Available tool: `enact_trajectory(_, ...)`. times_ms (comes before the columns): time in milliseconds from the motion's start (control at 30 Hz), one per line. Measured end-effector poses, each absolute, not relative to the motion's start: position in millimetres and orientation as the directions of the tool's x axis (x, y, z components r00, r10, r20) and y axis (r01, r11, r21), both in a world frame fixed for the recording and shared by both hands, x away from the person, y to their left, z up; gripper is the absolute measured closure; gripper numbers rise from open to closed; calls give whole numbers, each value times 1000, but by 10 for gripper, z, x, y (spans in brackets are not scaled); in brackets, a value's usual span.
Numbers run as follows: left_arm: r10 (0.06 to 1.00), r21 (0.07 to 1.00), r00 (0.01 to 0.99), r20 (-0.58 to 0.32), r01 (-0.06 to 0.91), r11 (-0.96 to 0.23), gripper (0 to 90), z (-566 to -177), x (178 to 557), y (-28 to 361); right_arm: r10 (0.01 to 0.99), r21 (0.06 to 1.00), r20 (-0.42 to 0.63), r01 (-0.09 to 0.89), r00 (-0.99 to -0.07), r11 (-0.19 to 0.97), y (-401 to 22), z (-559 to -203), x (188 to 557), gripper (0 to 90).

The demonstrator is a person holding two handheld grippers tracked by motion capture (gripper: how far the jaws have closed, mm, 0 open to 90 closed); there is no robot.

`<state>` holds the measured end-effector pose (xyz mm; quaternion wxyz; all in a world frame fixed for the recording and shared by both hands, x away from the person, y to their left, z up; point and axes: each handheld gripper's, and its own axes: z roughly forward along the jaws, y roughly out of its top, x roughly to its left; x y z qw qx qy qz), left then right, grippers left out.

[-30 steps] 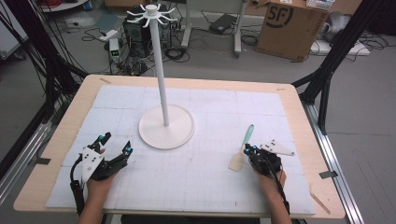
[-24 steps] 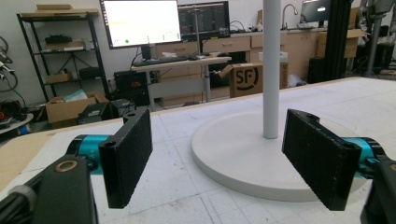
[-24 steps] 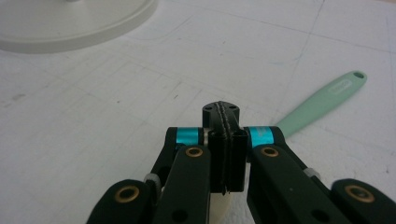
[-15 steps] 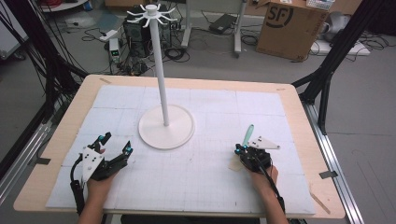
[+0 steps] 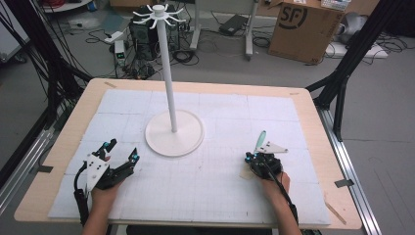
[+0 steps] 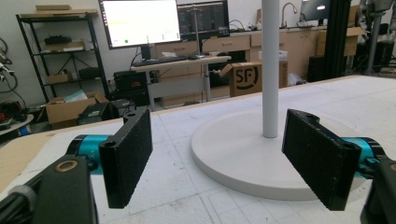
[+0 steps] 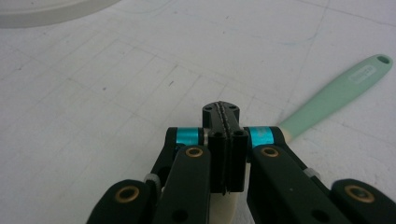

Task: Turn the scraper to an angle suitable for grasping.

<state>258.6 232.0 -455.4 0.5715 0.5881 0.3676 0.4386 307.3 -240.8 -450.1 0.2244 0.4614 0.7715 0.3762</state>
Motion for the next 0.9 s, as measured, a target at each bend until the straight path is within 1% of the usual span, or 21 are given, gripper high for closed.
enact_trajectory(133, 934, 995, 345, 96, -69, -77, 250, -4554, 2587, 2320, 878, 771, -11, 555, -478, 312, -2395, -4506, 3079, 900)
enact_trajectory(467, 934, 995, 347, 91, -68, -71, 251, -4554, 2590, 2320, 879, 758, 17, 580, -477, 300, -2436, -4485, 3043, 900)
enact_trajectory(900, 933, 995, 347, 93, -67, -74, 251, -4553, 2592, 2321, 856, 730, 32, 597, -516, 333, -2527, -4445, 2920, 900)
